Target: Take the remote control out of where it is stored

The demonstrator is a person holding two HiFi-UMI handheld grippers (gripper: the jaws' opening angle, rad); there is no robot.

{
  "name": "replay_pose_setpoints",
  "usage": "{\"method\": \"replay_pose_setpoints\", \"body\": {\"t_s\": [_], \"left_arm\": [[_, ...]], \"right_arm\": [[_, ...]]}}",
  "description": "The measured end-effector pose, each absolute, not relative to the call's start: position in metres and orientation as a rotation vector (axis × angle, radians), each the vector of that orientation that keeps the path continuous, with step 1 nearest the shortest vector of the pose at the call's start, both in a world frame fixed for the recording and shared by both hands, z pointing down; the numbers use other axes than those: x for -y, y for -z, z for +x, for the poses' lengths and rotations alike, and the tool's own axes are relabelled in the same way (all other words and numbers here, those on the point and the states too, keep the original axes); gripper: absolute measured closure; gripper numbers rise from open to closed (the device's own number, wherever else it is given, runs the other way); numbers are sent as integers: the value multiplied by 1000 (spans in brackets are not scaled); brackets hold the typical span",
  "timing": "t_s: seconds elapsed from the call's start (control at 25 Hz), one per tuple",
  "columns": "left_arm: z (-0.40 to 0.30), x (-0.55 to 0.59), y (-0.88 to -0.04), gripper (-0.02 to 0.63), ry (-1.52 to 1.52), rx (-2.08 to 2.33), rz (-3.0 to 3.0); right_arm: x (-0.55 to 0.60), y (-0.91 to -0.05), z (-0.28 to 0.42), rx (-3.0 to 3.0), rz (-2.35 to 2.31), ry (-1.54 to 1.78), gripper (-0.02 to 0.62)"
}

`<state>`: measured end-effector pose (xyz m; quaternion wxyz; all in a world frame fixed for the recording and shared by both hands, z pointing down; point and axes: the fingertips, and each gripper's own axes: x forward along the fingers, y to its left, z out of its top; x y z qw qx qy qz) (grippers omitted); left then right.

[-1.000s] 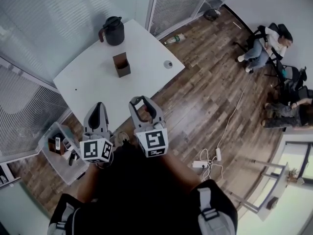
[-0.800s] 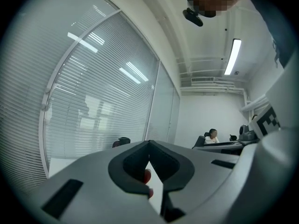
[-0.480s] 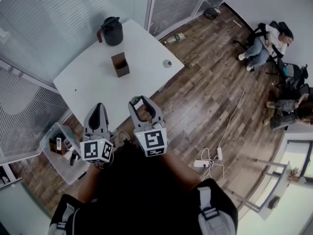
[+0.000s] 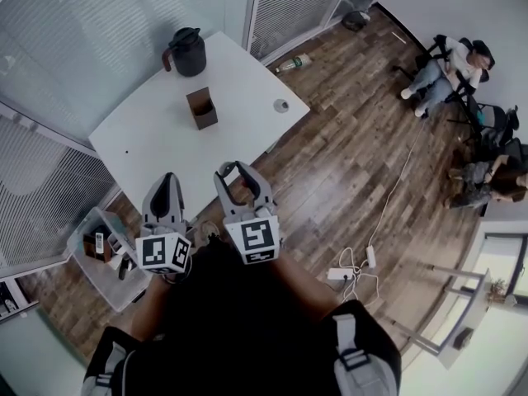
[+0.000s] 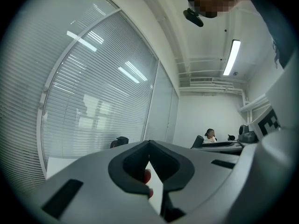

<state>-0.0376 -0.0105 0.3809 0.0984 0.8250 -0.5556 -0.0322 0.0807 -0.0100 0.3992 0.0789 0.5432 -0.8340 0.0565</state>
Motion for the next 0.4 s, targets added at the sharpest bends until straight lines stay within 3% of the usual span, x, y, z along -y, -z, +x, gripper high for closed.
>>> {"method": "replay_pose_setpoints", "body": {"t_s": [0.4], "left_arm": [[-33,14,-383,600,91,1618,2454]], "right_arm": [[10,-400,80,2490,1616,-173,415]]}}
